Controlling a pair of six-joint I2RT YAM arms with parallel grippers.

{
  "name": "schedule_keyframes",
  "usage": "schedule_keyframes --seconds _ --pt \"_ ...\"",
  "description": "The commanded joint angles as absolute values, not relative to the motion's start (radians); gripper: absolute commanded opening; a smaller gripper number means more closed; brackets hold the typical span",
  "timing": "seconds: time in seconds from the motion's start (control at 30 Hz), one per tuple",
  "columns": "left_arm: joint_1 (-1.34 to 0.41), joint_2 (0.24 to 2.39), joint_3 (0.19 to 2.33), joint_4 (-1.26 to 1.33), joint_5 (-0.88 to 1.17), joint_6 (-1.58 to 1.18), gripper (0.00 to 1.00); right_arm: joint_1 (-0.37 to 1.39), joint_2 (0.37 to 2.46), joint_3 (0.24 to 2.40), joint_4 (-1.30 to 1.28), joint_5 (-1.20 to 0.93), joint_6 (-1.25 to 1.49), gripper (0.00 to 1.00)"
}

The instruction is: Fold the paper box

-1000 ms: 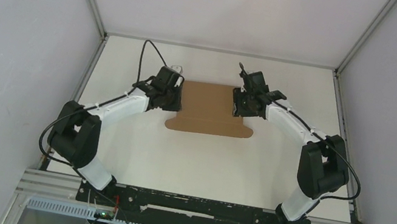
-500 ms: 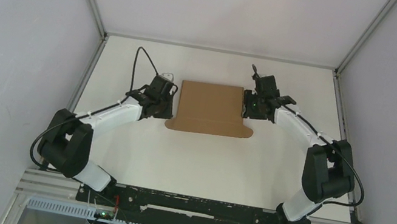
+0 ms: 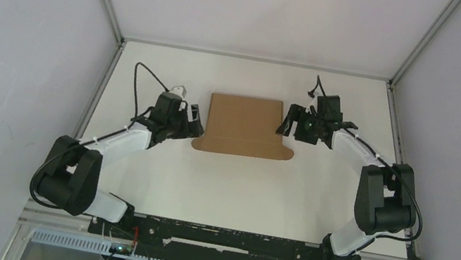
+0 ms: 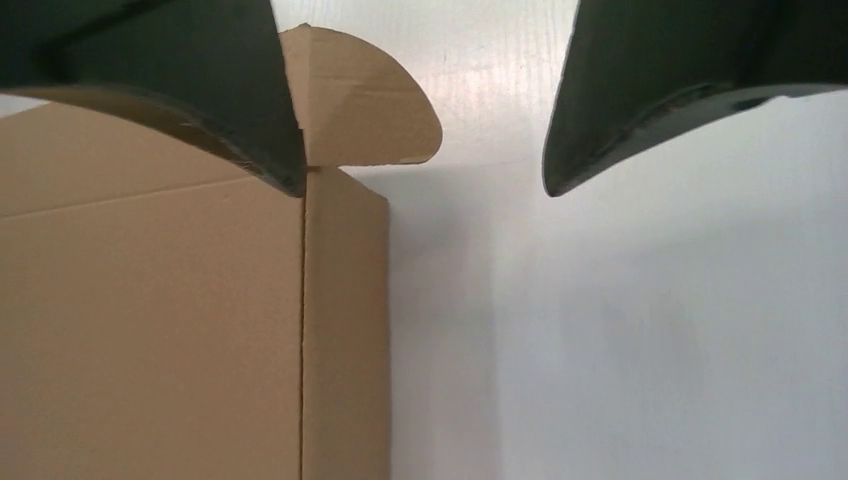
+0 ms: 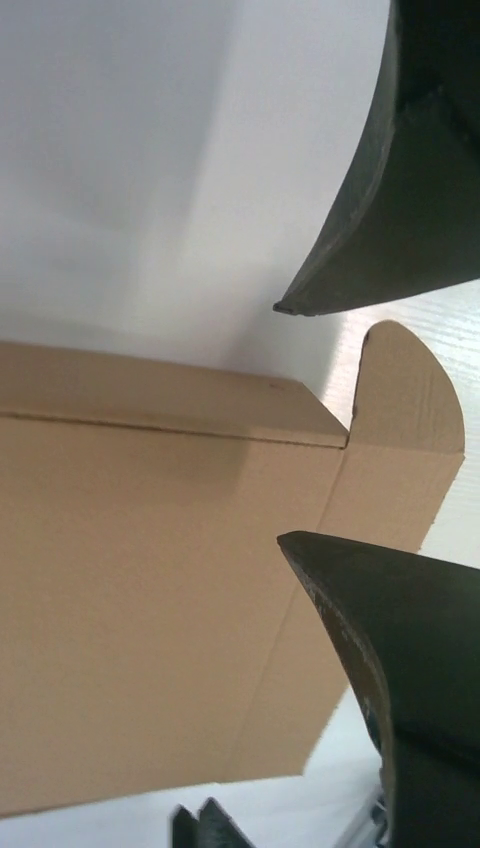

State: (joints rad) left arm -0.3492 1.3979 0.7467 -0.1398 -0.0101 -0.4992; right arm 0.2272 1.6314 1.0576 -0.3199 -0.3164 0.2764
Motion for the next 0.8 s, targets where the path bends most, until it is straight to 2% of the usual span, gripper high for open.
schedule_keyframes --seconds 0.0,0.77 --pt "-0.297 1.354 0.706 0.059 0.125 -0.523 0.99 0.221 1.603 1.032 -0.179 -0.501 0.318 0.90" --pt "-0.279 1.479 0.625 0.343 0.335 -0.600 1.00 0.212 1.660 0.990 -0.097 -0.569 0.391 0.92"
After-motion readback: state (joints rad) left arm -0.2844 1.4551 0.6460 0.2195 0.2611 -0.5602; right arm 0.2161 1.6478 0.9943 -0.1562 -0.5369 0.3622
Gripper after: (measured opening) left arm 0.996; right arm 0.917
